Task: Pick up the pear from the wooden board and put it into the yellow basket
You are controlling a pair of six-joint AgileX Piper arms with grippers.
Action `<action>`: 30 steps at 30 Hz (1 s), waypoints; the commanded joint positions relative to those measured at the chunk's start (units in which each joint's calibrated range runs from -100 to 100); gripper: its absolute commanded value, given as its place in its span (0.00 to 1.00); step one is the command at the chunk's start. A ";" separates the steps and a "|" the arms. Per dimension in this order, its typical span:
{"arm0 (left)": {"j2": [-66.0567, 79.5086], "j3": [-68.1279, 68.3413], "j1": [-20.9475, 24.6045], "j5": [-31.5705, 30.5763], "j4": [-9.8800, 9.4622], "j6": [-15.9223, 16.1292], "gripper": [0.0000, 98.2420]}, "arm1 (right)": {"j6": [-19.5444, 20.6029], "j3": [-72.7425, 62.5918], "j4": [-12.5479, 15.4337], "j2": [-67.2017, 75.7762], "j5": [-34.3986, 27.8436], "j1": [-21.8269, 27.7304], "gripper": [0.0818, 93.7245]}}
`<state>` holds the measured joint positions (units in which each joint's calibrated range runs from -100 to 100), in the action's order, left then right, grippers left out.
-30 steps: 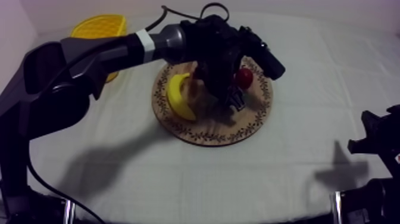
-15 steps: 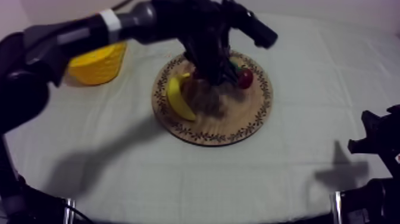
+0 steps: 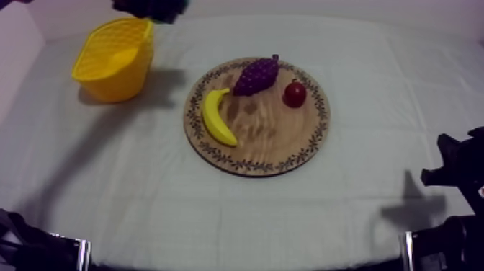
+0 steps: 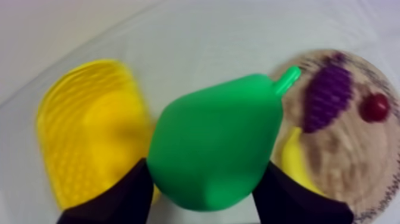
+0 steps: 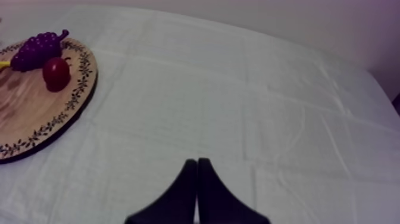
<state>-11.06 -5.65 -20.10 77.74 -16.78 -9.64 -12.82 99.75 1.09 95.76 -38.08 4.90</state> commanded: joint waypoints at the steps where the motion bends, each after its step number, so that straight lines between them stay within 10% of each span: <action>1: 1.79 2.57 5.18 -0.94 0.01 0.08 0.53 | 0.00 0.03 0.01 -0.01 0.02 0.00 0.00; 30: -18.35 0.74 15.54 -7.74 3.43 0.22 0.55 | 0.05 0.03 0.01 -0.01 0.02 0.00 0.00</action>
<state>-26.20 -3.10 -4.58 69.91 -13.59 -9.58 -12.78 99.75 1.09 95.76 -38.08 4.90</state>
